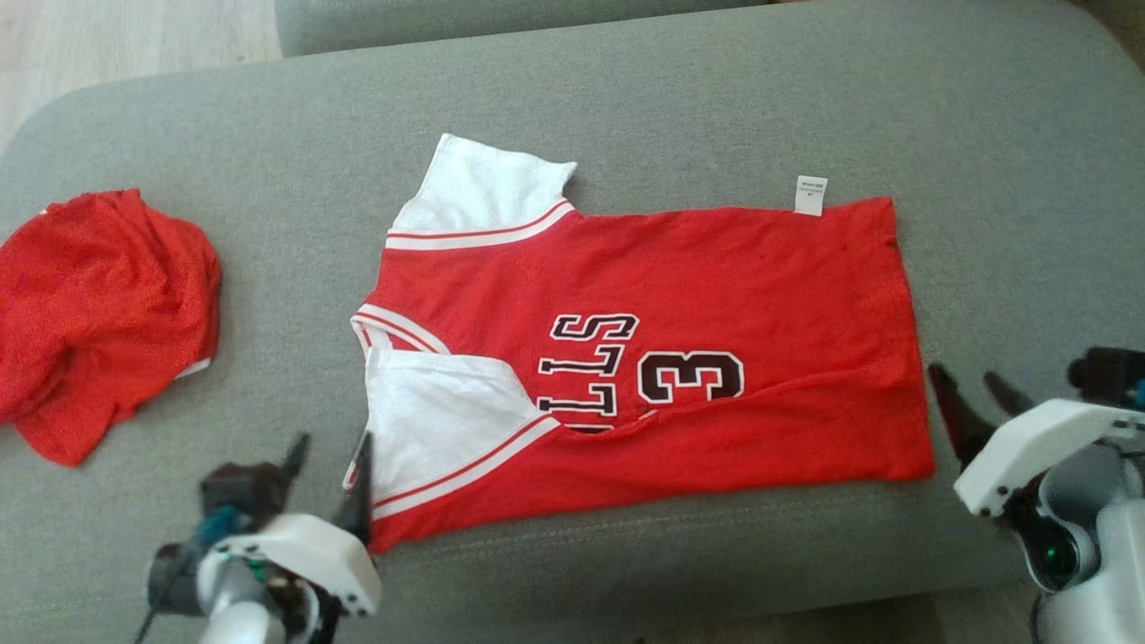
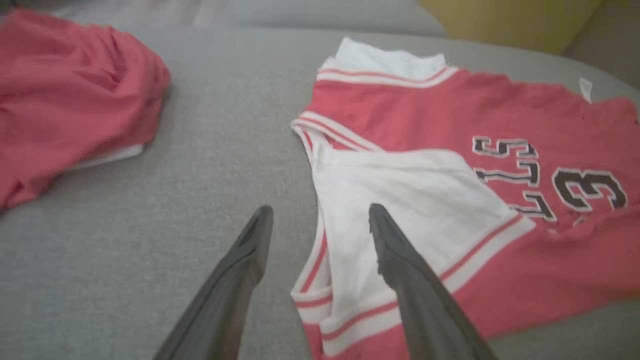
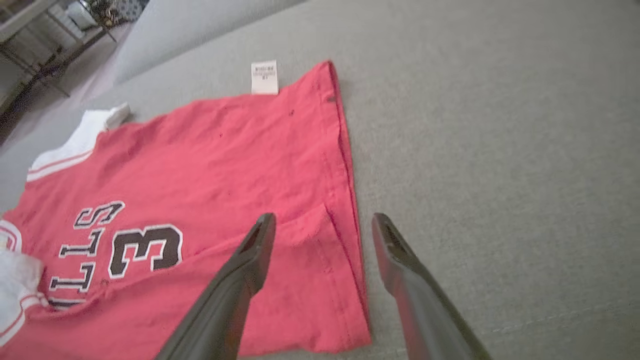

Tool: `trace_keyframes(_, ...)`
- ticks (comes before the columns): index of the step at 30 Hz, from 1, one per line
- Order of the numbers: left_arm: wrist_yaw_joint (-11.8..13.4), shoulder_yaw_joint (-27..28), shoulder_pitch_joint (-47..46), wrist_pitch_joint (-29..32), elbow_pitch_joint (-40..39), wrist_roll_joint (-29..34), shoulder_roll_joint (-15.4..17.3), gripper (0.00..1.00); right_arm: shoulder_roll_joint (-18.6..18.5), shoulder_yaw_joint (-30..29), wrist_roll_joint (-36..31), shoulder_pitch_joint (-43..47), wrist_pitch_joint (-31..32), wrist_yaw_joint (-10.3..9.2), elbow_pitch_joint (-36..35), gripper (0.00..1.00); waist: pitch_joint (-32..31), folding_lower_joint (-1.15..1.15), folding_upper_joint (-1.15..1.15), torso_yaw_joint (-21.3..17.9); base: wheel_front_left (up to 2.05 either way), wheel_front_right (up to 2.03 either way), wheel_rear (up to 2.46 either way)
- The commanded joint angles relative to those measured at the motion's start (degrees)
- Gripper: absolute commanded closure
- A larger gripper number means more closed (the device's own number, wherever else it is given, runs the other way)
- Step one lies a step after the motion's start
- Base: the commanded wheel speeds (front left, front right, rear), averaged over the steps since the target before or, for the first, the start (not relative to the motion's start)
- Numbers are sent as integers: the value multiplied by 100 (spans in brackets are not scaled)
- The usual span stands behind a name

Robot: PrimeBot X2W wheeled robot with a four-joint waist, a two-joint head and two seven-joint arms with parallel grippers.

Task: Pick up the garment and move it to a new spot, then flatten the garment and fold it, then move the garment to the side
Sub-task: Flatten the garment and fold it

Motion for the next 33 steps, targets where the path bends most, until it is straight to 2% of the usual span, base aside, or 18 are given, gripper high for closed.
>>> trace_keyframes(1, 95, 311, -170, -188, -282, -103, 20, 0, -24, 66, -12, -76, -232, 20, -281, 0, -10, 0, 0, -5, 0, 0, 0)
trace_keyframes(7, 176, 535, -292, -694, -777, -337, -132, 0, 80, 161, -254, -119, -1350, 20, -479, 0, -34, 0, 0, -40, 0, 0, 0)
trace_keyframes(15, 179, 784, -255, -777, -1424, -316, -273, 0, 373, 504, -188, -36, -2745, 20, -637, 0, -125, 0, 0, -111, 0, 0, 0)
trace_keyframes(20, 199, 760, -185, -778, -1520, -300, -315, 0, 481, 725, -227, 32, -3122, 20, -508, 0, -107, 0, 0, -161, 0, 0, 0)
trace_keyframes(27, 166, 709, -412, -779, -1302, -81, -326, 0, 548, 897, -238, -214, -3297, 20, -370, 0, 101, 0, 0, -357, 0, 0, 0)
trace_keyframes(33, 94, 684, -1297, -748, -770, 161, -25, 0, 625, 872, -429, -569, -3374, 20, -521, 0, 561, 0, 0, -662, 0, 0, 0)
